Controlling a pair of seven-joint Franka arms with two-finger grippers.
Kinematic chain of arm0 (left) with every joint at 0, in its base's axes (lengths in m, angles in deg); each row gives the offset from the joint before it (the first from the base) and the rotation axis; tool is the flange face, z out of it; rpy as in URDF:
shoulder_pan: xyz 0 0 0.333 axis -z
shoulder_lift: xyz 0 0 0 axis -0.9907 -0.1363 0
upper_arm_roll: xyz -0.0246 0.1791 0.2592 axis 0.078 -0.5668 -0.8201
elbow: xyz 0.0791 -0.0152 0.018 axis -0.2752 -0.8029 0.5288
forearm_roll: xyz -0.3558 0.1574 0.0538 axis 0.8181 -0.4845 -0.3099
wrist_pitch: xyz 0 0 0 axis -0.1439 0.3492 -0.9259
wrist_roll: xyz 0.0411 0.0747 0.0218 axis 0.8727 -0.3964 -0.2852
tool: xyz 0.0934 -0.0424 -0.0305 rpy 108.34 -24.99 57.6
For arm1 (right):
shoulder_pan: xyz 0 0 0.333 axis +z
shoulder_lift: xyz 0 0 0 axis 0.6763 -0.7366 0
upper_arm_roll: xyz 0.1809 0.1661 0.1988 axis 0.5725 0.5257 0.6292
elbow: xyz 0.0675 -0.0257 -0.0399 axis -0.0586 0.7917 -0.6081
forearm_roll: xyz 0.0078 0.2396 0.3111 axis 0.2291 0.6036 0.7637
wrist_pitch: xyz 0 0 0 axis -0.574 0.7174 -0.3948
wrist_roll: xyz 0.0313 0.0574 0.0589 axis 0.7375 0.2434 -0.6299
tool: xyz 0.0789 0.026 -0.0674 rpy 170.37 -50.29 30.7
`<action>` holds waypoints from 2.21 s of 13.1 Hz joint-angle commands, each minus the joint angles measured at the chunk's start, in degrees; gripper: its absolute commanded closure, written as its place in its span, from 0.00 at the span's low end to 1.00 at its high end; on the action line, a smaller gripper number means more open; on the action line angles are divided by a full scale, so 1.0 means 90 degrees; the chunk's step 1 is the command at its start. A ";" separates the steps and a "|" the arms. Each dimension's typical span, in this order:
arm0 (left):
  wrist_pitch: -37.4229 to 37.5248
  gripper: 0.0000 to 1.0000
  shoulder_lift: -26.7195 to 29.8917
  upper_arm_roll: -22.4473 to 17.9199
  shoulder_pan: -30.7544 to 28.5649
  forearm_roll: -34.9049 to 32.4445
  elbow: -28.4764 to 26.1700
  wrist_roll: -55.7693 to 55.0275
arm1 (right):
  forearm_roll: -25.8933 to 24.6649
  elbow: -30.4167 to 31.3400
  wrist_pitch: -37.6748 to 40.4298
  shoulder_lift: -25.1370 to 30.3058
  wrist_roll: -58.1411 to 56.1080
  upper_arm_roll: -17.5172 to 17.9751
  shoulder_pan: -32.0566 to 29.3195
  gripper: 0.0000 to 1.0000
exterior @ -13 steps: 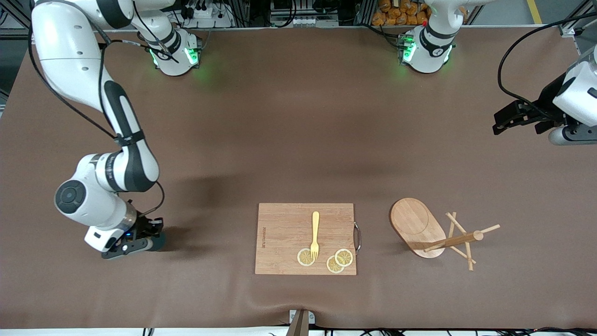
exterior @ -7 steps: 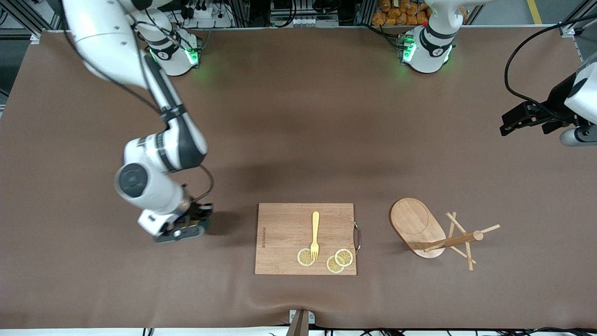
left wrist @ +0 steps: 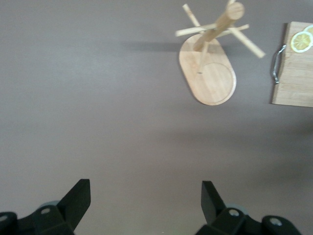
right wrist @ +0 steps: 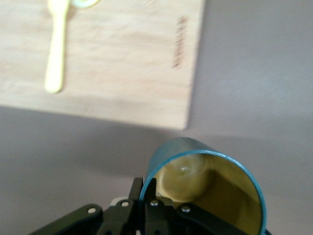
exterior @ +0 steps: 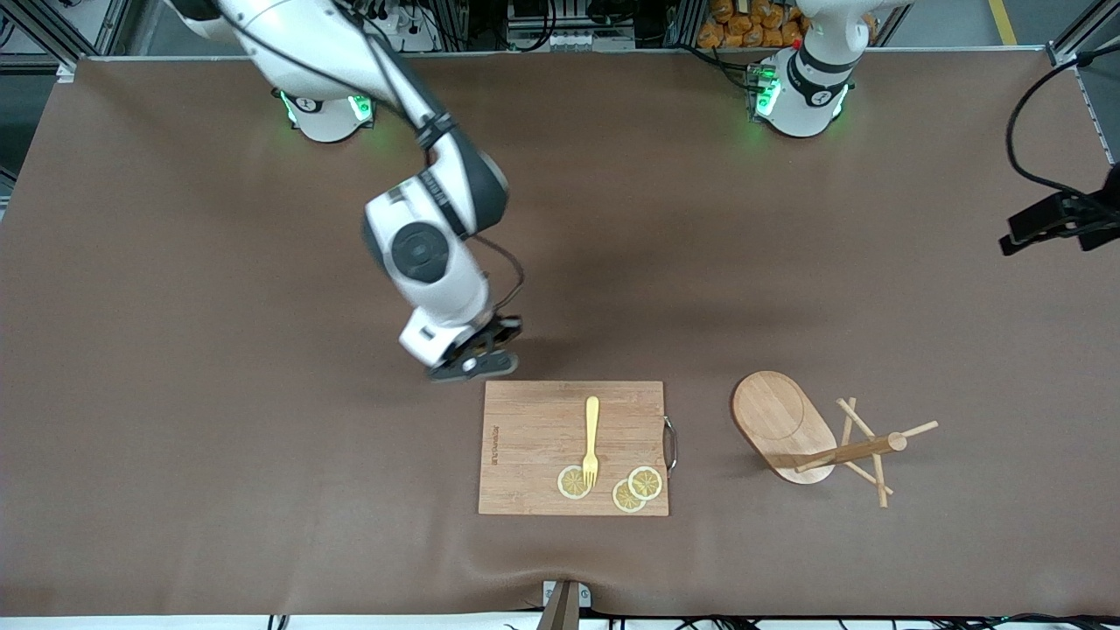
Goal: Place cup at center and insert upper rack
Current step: 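Lift the teal mug with the right gripper and carry it toward table center, then lower the mug with the right gripper while the left gripper approaches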
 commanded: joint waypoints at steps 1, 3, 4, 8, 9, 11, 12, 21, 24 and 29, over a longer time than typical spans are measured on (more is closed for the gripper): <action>0.0040 0.00 0.0000 0.0050 -0.0183 0.0116 -0.0097 0.0317 | -0.0008 0.0105 0.0060 0.0124 0.0704 -0.0086 0.0707 1.00; 0.0050 0.00 0.0009 0.0050 -0.0154 0.0116 -0.0116 0.0308 | 0.0011 0.0096 0.0060 0.0124 0.0980 -0.0086 0.1157 1.00; 0.0098 0.00 0.0019 0.0117 -0.0115 0.0116 -0.0116 0.0221 | 0.0021 0.0096 0.0070 0.0104 0.1000 -0.0086 0.1342 1.00; 0.0138 0.00 0.0029 0.0333 -0.0046 0.0136 -0.0107 -0.0101 | -0.0066 0.0106 0.0041 -0.0003 0.1701 -0.0095 0.2143 1.00; 0.0128 0.00 0.0019 0.0333 -0.0037 0.0136 -0.0107 -0.0112 | -0.0076 0.0115 0.0041 -0.0013 0.1722 -0.0095 0.2271 1.00; 0.0119 0.00 0.0009 0.0372 -0.0007 0.0126 -0.0097 -0.0112 | -0.0125 0.0135 0.0050 -0.0023 0.1781 -0.0095 0.2447 1.00; 0.0099 0.00 0.0000 0.0382 0.0012 0.0126 -0.0106 -0.0122 | -0.0125 0.0125 0.0050 -0.0032 0.1878 -0.0095 0.2564 1.00; -0.0262 0.00 -0.0264 0.0694 0.0763 0.0097 -0.0077 -0.1459 | -0.0653 -0.0002 -0.0028 -0.0432 0.3870 -0.0135 0.3239 1.00; -0.0428 0.00 -0.0410 0.0694 0.1027 0.0097 -0.0077 -0.1489 | -0.0652 -0.0002 -0.0572 -0.0628 0.4376 -0.0134 0.3365 1.00; -0.0545 0.00 -0.0498 0.0704 0.1252 -0.0048 -0.0077 -0.1479 | -0.0759 0.0008 -0.0731 -0.0736 0.4486 -0.0144 0.3415 1.00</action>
